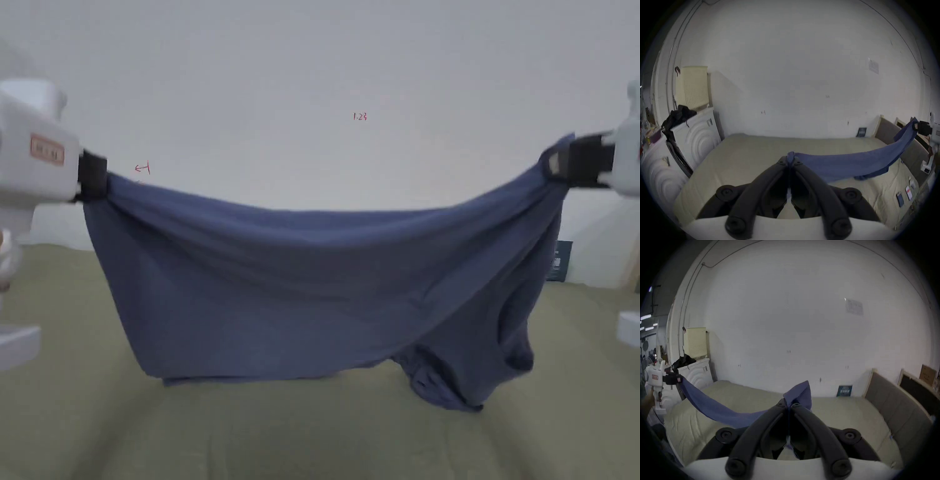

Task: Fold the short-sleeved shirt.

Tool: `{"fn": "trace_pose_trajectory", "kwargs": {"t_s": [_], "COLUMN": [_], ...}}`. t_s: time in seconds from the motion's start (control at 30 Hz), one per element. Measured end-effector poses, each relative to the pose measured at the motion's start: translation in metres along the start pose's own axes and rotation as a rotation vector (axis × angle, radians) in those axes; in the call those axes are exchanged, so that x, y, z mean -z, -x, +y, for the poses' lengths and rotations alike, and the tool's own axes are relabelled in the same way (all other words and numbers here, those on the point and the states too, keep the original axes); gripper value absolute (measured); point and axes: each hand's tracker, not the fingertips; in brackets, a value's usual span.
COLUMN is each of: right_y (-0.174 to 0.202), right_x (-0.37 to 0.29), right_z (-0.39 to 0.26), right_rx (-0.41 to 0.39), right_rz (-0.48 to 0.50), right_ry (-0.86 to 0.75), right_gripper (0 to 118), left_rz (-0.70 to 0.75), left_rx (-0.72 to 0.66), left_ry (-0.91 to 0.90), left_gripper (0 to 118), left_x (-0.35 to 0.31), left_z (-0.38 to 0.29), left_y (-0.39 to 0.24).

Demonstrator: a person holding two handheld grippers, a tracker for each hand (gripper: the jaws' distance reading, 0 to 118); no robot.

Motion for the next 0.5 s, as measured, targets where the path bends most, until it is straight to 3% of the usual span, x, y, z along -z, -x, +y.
{"fn": "trace_pose_trajectory", "kwargs": {"t_s": [0.07, 0.3, 0.5], "right_y": [-0.005, -0.015, -0.001], "right_x": [-0.017, -0.083, -0.139], "right_z": [-0.033, -0.119, -0.175], "right_rx": [0.044, 0.06, 0.039], "right_rz": [0.008, 0.026, 0.065], "right_ry": [0.045, 0.123, 0.184], "right_gripper": [1, 1, 1], "left_rz": [-0.014, -0.076, -0.077], "left_rx": [0.005, -0.081, -0.044], "left_ry": [0.026, 0.122, 0.148], "left_gripper": [2, 3, 3], "left_x": [-0.01, -0.063, -0.09], "left_z": [-0.033, -0.124, -0.199], "left_y": [0.004, 0.012, 0.018]}}
